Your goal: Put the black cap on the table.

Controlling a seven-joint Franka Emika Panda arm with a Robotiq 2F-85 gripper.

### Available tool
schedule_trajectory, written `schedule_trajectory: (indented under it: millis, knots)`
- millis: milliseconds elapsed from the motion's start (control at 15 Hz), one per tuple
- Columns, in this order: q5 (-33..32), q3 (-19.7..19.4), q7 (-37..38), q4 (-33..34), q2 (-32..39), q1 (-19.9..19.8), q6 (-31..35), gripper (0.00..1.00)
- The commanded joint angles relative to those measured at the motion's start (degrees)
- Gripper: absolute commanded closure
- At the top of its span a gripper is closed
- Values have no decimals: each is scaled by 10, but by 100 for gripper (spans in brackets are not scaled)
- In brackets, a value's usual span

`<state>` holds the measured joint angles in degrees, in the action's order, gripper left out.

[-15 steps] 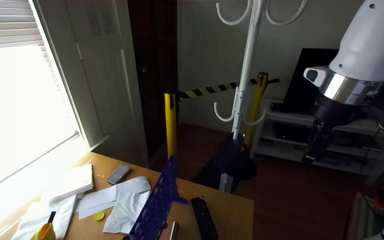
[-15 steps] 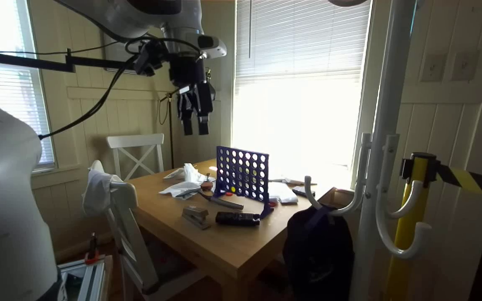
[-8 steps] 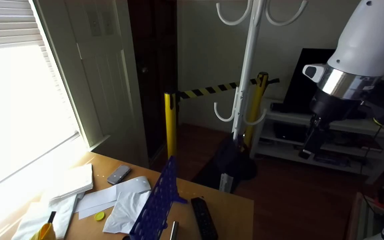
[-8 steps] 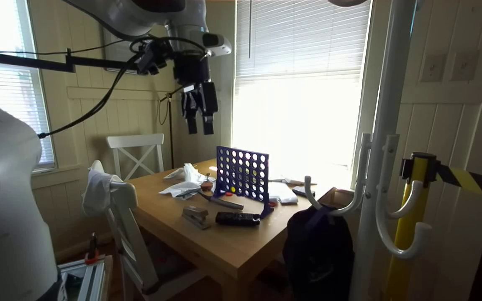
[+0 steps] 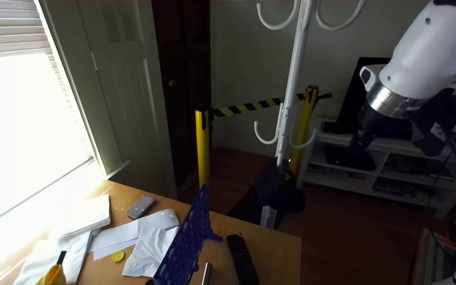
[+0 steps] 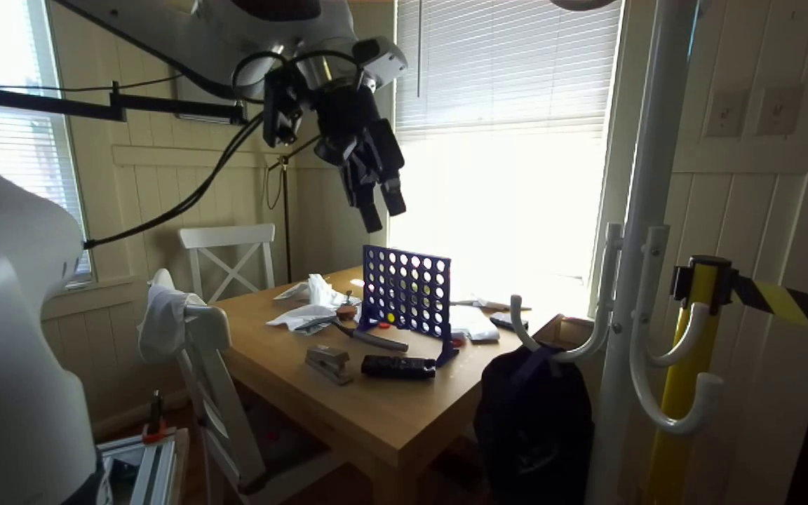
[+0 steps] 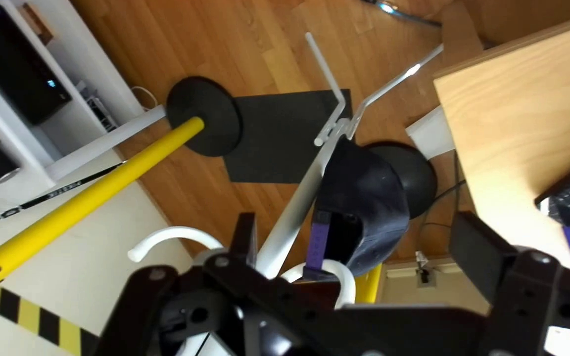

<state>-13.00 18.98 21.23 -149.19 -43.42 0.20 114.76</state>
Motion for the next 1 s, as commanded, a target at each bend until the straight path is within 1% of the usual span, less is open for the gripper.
schedule_trajectory:
  millis: [0,67,133,267,467,533,600,800,867,933]
  knots:
    - [-82,55,107,-38,14,-35,91,0]
    - [-110,69,135,-46,21,-50,118,0]
    - [-135,83,163,-47,29,-67,129,0]
    - [-180,97,213,-52,45,-93,152,0]
    - [-228,101,265,-55,85,-113,177,0]
    - [-232,95,272,-52,103,-111,172,0]
    - [-219,75,248,-54,73,-80,149,0]
    - [-231,70,267,-54,101,-79,151,0]
    - [-237,62,259,-64,87,-74,163,0]
    - [-263,73,286,-67,88,-88,167,0]
